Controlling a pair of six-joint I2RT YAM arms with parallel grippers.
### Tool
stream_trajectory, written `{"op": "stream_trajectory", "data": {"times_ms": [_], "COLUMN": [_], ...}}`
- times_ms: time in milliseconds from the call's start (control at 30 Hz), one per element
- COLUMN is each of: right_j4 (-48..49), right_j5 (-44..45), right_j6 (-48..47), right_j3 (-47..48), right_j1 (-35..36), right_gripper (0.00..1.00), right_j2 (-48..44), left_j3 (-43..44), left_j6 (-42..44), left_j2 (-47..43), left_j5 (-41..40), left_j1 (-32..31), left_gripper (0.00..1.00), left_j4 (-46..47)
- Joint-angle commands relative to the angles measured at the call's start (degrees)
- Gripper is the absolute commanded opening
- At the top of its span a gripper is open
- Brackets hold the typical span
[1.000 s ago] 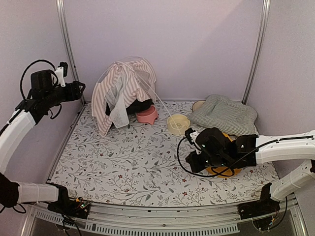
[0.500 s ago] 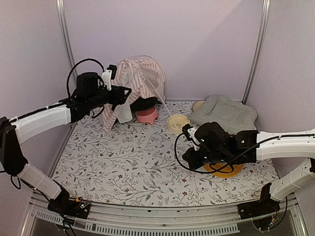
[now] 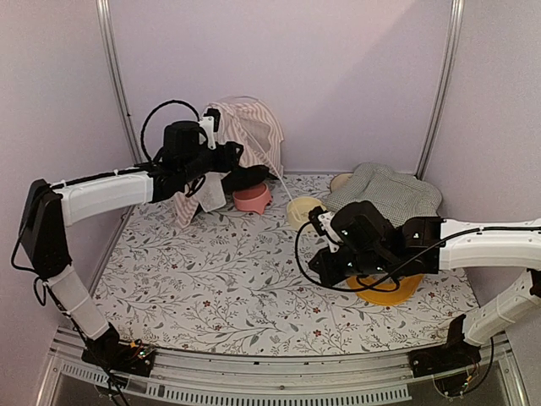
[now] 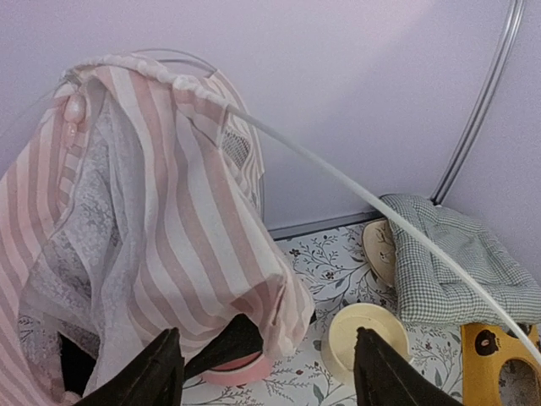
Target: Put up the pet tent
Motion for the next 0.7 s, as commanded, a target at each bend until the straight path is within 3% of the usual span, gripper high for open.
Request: {"op": "stream_trajectory", "data": {"times_ms": [0, 533, 567, 667], "right_j4": [0.97, 0.06, -0.04, -0.25], "right_j5": [0.76, 0.50, 0.45, -0.03], "right_j6": [0.10, -0.66, -0.73, -0.72], "right_j3": [2.37, 5.30, 5.64, 6.81], "right_j1": [-0.04, 0.01, 0.08, 0.06], "right_gripper": [0.00, 0.00, 0.00, 0.00], "right_j2": [0.43, 0.87, 0.99, 1.50], "left_j3": [-0.82, 2.39, 2.54, 2.09], "left_j6": [-2.38, -4.70, -4.57, -3.44], "left_j2": [0.72, 7.95, 8.07, 7.03], "left_j5": [-2.57, -4.69, -4.46, -2.53], "left_j1": [-2.96, -2.93, -2.93, -3.37], "left_gripper": [0.68, 0.53, 0.45, 0.03], "left_j4": [2.04, 4.83, 5.49, 7.58]}}
